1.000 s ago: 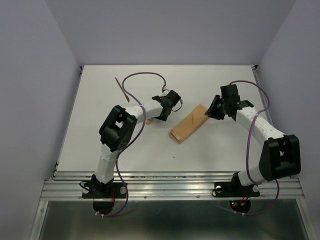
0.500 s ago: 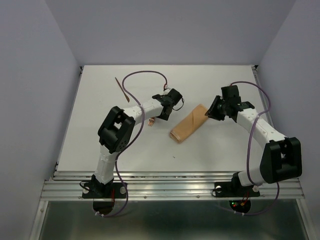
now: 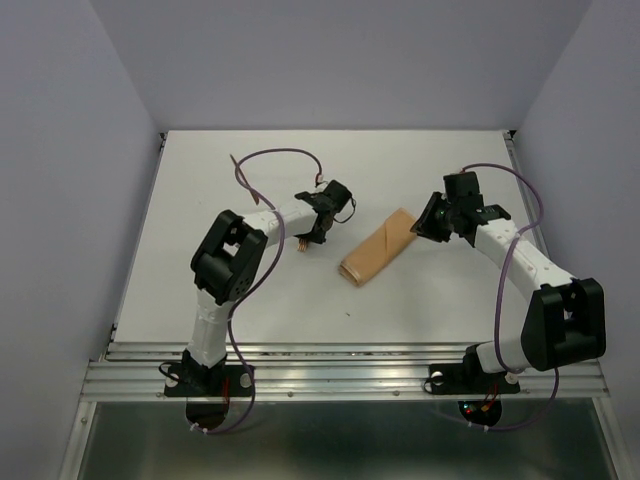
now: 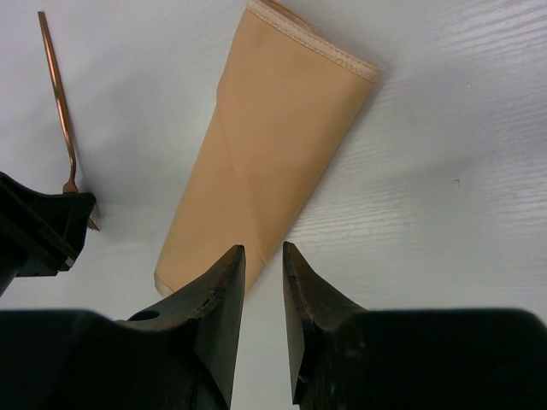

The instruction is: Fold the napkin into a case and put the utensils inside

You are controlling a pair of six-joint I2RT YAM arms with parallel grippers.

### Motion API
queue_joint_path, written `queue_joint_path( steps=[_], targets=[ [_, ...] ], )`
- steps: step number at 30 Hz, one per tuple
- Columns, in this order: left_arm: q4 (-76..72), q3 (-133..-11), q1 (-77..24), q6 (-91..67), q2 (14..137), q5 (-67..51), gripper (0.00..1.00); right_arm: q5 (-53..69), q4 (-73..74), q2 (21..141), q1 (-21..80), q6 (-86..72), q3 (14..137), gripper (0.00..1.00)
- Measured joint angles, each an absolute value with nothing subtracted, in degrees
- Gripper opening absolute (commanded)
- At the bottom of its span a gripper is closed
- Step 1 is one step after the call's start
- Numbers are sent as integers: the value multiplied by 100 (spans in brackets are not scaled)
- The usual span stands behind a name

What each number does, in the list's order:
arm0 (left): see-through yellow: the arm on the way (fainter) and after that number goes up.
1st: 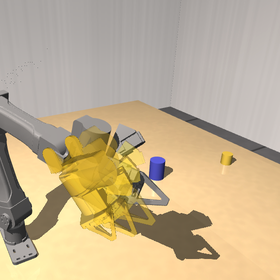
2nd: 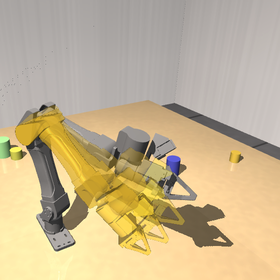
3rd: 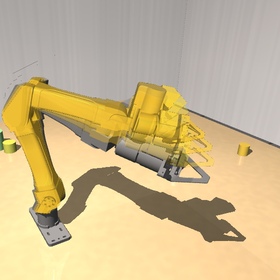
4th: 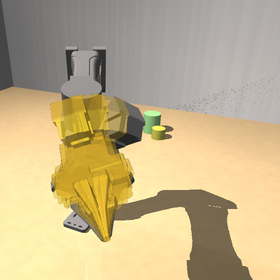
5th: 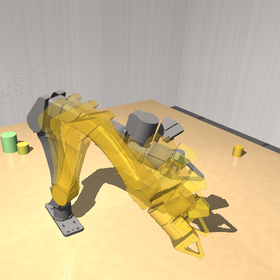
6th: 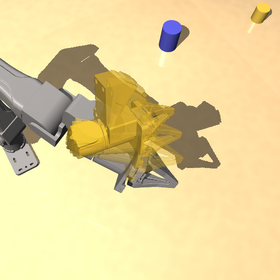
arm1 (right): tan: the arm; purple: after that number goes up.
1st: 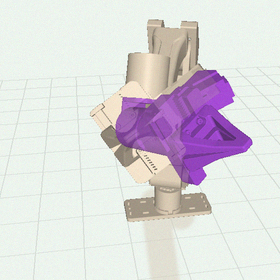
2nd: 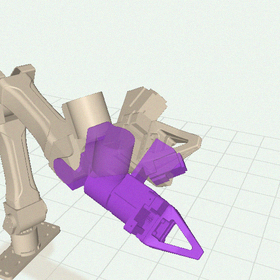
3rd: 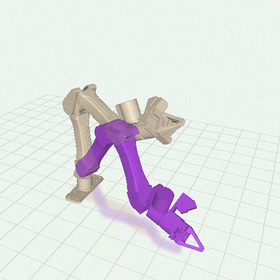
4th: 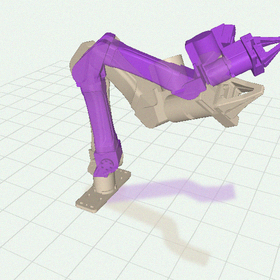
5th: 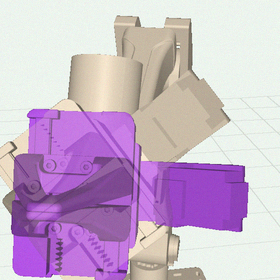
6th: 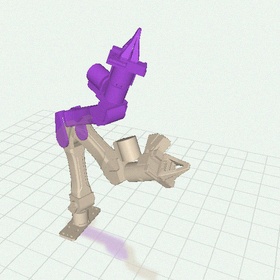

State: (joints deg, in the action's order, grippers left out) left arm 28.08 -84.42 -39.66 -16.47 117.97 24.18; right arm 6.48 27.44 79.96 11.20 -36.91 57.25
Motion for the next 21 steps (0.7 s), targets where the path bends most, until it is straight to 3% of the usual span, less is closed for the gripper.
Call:
queue_joint_path(
  steps=[2,4,10,21],
  targets=[
    [2759,-8409,-3922,-1640,11769,2359,25,648,2744,7996,1120,-3691,5725,30],
    [2718,-8377,-3872,-1627,11732,2263,22,648,2744,7996,1120,-3691,5725,30],
    [2440,-8106,-3605,-1555,11437,1420,21,652,2744,8014,1120,-3693,5725,30],
    [1243,-7345,-2440,-1697,11061,-2145,22,676,2740,8073,1120,-3693,5725,30]
  ],
)
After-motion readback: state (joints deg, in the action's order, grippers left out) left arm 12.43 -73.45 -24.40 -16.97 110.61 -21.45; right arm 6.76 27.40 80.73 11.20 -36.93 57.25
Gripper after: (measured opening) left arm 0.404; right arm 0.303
